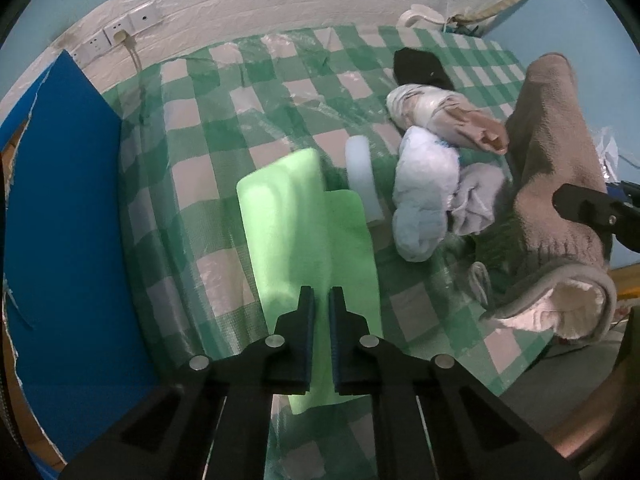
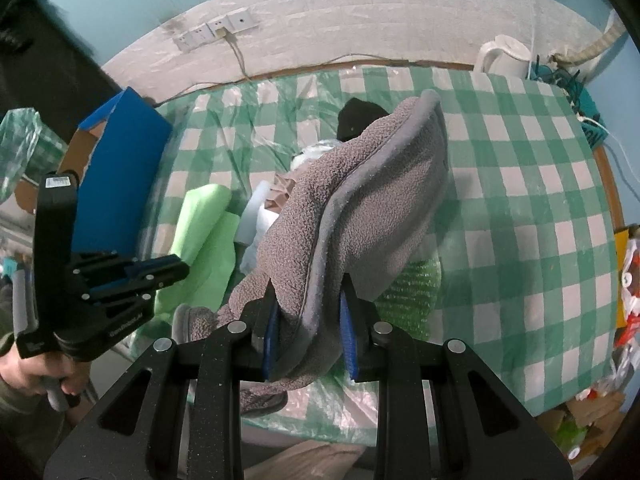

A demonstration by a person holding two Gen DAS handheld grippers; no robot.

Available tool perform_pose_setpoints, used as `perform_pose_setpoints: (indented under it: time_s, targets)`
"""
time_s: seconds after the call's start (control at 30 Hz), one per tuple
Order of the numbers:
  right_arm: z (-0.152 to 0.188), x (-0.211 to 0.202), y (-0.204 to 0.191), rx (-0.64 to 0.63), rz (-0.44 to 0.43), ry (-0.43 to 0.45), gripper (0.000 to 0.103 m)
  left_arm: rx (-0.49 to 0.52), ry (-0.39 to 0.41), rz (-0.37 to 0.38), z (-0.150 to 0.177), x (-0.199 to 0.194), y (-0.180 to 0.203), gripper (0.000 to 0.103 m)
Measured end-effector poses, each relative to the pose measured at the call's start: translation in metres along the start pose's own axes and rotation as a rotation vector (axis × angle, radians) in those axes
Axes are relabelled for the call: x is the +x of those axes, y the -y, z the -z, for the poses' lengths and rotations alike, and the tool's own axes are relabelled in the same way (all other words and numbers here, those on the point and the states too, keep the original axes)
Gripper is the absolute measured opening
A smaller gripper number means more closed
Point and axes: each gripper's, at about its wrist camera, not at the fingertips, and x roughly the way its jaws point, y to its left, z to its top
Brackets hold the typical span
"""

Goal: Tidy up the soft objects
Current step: 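Grasp the light green cloth with the left gripper while the right grasps the grey towel, then lift the green cloth and grey towel and carry both toward the cardboard box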

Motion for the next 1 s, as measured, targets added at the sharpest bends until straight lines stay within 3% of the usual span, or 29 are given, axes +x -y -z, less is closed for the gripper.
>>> perform_pose_setpoints:
  time_s: [0.63, 1.0]
  targets:
    - [-0.014, -0.027, -0.017, -0.066, -0.001, 0.064, 0.024, -0.010, 0.114, 0.102, -0.001, -0.049, -0.007, 0.004]
    - [-0.017, -0.032, -0.024, -0.077, -0.006, 0.077, 0.024, -0.027, 0.161, 0.119, -0.001, -0.070, -0.017, 0.004]
